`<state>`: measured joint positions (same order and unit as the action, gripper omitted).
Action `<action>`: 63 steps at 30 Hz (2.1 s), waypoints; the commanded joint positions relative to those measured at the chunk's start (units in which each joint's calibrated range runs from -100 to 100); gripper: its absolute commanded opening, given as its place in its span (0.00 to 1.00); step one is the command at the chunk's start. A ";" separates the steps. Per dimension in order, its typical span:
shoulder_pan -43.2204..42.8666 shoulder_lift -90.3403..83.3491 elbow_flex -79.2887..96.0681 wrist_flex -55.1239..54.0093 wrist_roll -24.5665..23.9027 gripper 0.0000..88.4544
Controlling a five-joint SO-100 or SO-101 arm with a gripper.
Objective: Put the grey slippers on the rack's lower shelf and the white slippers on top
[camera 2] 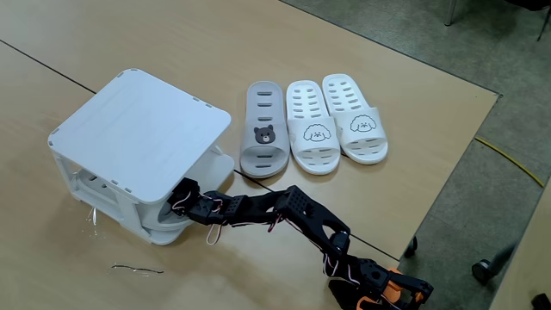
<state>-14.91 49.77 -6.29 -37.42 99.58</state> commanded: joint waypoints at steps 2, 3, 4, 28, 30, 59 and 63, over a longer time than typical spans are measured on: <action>1.34 -1.77 -4.49 0.07 0.42 0.05; 1.50 -1.94 -4.31 0.07 0.42 0.12; 1.50 -2.02 -4.22 0.07 0.42 0.19; 1.42 -44.51 49.55 -0.37 0.42 0.26; 1.50 -49.98 56.22 -0.37 0.42 0.26; 24.28 -40.56 89.42 -36.78 0.42 0.03; 28.72 -36.44 83.65 -36.78 0.42 0.03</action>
<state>10.49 11.42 82.75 -73.05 99.58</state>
